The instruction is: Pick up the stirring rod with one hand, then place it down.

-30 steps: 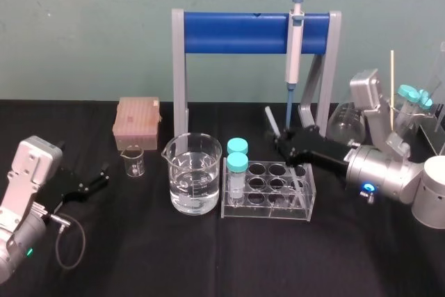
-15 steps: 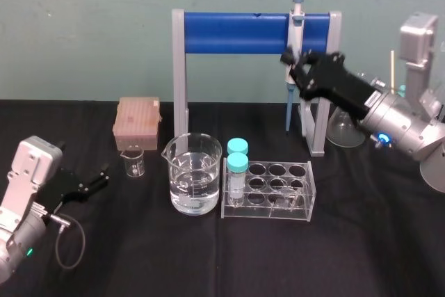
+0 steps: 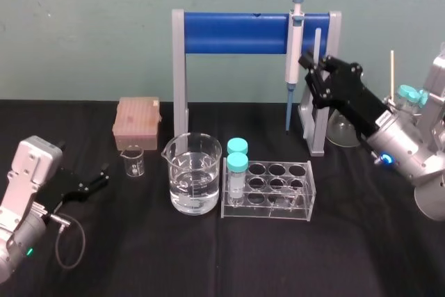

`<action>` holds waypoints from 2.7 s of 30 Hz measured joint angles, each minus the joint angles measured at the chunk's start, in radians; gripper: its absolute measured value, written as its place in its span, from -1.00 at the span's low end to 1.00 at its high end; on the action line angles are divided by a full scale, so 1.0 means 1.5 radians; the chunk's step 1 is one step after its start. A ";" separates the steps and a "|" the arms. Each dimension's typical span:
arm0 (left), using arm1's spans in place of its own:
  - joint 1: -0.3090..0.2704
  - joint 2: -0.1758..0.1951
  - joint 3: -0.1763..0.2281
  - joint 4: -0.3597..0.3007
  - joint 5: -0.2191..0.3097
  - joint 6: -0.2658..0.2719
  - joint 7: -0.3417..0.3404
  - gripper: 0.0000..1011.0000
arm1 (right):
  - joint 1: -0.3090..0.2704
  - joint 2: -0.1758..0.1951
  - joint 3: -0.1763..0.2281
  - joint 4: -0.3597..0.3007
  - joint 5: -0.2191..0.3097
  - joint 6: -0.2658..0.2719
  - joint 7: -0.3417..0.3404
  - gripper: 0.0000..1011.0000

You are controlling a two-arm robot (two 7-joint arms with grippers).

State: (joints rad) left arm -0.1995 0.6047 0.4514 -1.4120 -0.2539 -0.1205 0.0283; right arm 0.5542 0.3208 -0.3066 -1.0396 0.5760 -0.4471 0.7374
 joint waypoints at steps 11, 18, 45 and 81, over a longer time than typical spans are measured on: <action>0.000 0.000 0.000 0.000 0.000 0.000 0.000 0.98 | -0.006 0.000 0.003 0.003 -0.008 0.013 -0.010 -0.86; 0.000 0.000 0.000 0.000 0.000 0.000 0.000 0.98 | -0.005 0.000 0.002 0.003 -0.007 0.010 -0.009 -0.86; 0.000 0.000 0.000 0.000 0.000 0.000 0.000 0.98 | -0.003 0.000 0.002 0.002 -0.005 0.007 -0.006 -0.86; 0.000 0.000 0.000 0.000 0.000 0.000 0.000 0.98 | -0.003 0.000 0.002 0.002 -0.005 0.007 -0.006 -0.86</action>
State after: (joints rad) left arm -0.1995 0.6047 0.4514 -1.4120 -0.2539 -0.1205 0.0283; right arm 0.5490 0.3202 -0.3040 -1.0365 0.5680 -0.4366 0.7280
